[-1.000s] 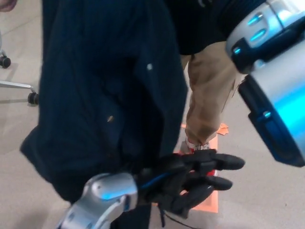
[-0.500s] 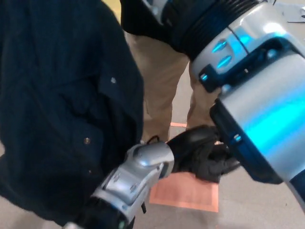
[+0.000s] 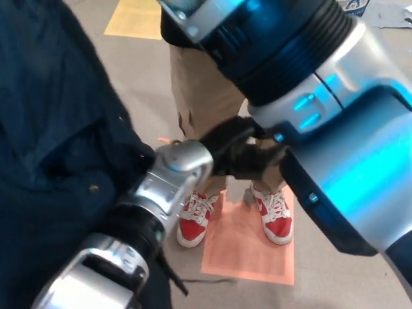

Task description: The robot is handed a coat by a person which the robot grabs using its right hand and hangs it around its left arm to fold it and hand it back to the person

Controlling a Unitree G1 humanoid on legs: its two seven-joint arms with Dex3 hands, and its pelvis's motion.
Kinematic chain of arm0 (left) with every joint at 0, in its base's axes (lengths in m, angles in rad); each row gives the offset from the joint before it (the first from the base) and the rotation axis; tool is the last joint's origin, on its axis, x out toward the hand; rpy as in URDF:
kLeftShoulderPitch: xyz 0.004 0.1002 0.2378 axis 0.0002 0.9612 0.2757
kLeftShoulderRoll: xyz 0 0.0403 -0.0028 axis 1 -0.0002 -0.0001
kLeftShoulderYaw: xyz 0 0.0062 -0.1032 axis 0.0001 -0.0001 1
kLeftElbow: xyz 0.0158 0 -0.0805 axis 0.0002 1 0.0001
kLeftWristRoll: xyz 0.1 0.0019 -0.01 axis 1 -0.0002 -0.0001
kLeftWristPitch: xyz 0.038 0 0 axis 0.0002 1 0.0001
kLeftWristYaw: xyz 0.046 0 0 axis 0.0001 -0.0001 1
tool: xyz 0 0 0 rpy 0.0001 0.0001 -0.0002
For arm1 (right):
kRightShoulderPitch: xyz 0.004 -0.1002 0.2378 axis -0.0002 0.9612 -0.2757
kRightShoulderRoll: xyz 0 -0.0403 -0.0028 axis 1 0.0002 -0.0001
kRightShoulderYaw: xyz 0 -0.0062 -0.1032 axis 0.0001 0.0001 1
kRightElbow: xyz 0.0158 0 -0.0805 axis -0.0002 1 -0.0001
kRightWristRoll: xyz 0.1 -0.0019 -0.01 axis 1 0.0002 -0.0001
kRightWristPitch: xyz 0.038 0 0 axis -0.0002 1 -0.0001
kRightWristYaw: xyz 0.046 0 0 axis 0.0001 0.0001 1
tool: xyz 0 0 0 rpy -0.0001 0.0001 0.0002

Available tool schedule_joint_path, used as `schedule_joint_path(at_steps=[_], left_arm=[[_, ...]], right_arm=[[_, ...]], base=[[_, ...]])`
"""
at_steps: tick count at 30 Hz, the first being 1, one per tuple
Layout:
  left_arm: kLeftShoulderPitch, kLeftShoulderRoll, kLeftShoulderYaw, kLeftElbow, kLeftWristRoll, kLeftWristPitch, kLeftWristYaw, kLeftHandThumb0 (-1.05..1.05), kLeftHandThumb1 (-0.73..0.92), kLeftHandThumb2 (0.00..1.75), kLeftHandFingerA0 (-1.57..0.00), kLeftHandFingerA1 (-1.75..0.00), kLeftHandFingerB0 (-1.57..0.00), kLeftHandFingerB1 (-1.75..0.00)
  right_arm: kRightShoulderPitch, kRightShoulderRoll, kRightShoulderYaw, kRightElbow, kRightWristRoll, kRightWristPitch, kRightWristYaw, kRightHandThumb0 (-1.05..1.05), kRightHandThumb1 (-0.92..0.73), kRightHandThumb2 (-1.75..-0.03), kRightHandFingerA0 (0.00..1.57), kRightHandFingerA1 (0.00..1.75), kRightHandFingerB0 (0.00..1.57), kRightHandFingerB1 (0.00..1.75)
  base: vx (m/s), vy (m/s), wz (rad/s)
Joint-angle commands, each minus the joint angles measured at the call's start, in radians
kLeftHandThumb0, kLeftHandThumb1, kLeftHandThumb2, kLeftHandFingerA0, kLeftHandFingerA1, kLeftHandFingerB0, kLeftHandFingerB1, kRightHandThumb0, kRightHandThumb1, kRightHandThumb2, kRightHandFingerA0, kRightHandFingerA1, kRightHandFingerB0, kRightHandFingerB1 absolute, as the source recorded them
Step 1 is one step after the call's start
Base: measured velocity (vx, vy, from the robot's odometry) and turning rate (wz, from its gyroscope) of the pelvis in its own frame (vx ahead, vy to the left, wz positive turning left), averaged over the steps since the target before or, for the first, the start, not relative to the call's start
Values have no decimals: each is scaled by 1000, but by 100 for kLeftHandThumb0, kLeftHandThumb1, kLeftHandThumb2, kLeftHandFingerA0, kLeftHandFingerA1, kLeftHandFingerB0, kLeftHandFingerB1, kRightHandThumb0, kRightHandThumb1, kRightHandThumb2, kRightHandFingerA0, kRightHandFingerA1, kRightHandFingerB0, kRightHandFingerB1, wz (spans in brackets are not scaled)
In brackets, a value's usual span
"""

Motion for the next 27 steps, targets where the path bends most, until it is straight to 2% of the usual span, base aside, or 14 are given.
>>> schedule_joint_path(at_steps=[1, 2, 4, 5, 9, 10, 11, 12, 13, 14, 15, 16, 22, 27], left_arm=[[-86, 91, 89, 117, 26, -123, 83, -73, 92, 74, -10, -25, -18, -29], [-99, 116, 116, 134, 12, -109, 85, -77, 91, 69, -12, -25, -19, -28], [-118, 151, 166, 169, -12, -109, 81, -86, 79, 76, -9, -25, -14, -26], [-129, 171, 194, 190, -23, -111, 71, -86, 70, 106, -3, -32, -13, -33], [-142, 226, 244, 236, -6, -141, 76, -83, 70, 106, -3, -37, -12, -38], [-142, 247, 254, 248, -2, -143, 75, -80, 87, 68, -11, -28, -12, -26], [-133, 278, 271, 252, -6, -165, 64, -86, 76, 105, -3, -39, -3, -36], [-131, 288, 278, 255, -7, -161, 60, -76, 88, 68, -12, -27, -11, -25], [-130, 298, 286, 258, -9, -149, 56, -76, 88, 68, -12, -27, -11, -25], [-125, 309, 297, 258, -13, -146, 48, -76, 88, 67, -12, -28, -9, -26], [-106, 325, 306, 250, -17, -158, 32, -77, 87, 68, -10, -27, -10, -25], [-97, 334, 315, 250, -19, -168, 21, -84, 73, 104, -8, -31, -9, -30], [-58, 364, 375, 243, -37, -155, 15, -71, 67, 102, -4, -35, -4, -37], [-38, 390, 382, 247, -27, -186, -9, -78, 74, 104, -5, -26, -5, -25]], right_arm=[[4, -54, -37, -201, 38, 191, 92, -38, -87, -65, 109, 103, 110, 82], [5, -74, -45, -230, 36, 200, 96, -39, -86, -66, 110, 87, 114, 76], [4, -110, -63, -280, 40, 231, 114, -40, -85, -65, 109, 80, 116, 76], [1, -140, -75, -297, 49, 234, 128, -38, -85, -65, 114, 80, 120, 72], [32, -223, -127, -386, 85, 288, 160, -37, -81, -64, 113, 65, 116, 67], [52, -282, -117, -416, 38, 257, 153, -39, -82, -66, 113, 66, 118, 62], [92, -307, -183, -450, 101, 361, 174, -37, -67, -103, 88, 72, 100, 84], [109, -322, -203, -455, 119, 374, 175, -35, -67, -103, 87, 72, 101, 86], [127, -340, -223, -457, 134, 376, 174, -35, -67, -103, 87, 72, 101, 86], [150, -359, -245, -461, 149, 378, 171, -34, -86, -66, 102, 52, 115, 70], [179, -387, -271, -459, 158, 377, 167, -34, -88, -67, 104, 52, 113, 67], [197, -399, -292, -453, 173, 378, 160, -34, -87, -67, 105, 53, 112, 65], [301, -525, -381, -436, 191, 357, 127, -36, -88, -68, 105, 51, 113, 65], [427, -603, -446, -509, 250, 396, 140, -33, -89, -68, 108, 53, 113, 67]], base=[[0, 0, 0], [0, 0, 0], [0, 0, 0], [0, 0, 0], [0, 0, 0], [0, 0, 0], [0, 0, 0], [0, 0, 0], [0, 0, 0], [0, 0, 0], [0, 0, 0], [0, 0, 0], [0, 0, 0], [0, 0, 0]])
